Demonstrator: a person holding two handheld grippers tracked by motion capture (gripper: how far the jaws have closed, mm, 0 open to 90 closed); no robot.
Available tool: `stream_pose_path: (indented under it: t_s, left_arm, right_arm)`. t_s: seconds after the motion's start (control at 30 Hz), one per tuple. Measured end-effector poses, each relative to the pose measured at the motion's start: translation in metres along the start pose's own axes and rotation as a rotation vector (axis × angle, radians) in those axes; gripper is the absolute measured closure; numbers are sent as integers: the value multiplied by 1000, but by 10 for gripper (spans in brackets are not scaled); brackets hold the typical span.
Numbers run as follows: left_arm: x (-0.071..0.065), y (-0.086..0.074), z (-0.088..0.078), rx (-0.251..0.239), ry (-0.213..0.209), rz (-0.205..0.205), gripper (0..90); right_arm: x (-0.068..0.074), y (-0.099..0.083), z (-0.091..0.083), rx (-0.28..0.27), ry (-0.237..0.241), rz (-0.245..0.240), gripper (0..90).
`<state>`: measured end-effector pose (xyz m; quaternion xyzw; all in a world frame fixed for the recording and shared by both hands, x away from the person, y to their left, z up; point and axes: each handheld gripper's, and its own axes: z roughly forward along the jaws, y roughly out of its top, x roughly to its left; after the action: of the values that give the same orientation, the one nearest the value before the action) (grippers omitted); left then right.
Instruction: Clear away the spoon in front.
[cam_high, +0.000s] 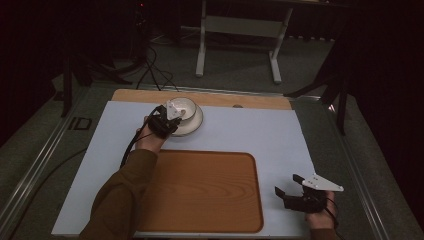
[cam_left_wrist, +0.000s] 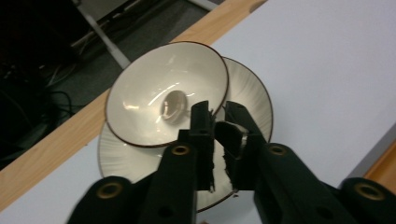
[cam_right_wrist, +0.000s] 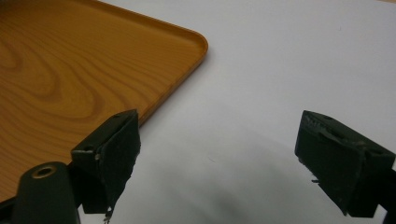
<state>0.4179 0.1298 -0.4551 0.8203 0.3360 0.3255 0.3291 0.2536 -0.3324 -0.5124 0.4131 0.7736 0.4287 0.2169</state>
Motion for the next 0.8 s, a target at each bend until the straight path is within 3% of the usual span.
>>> stream_pose_path:
  t_s: [0.03,0.8]
  left_arm:
    - [0,0,-1,-1,3,0,878]
    - [9,4,-24,-30,14,-31,886]
  right_arm:
    - [0,0,0,0,0,-1,140]
    - [0,0,0,-4,-1,0,141]
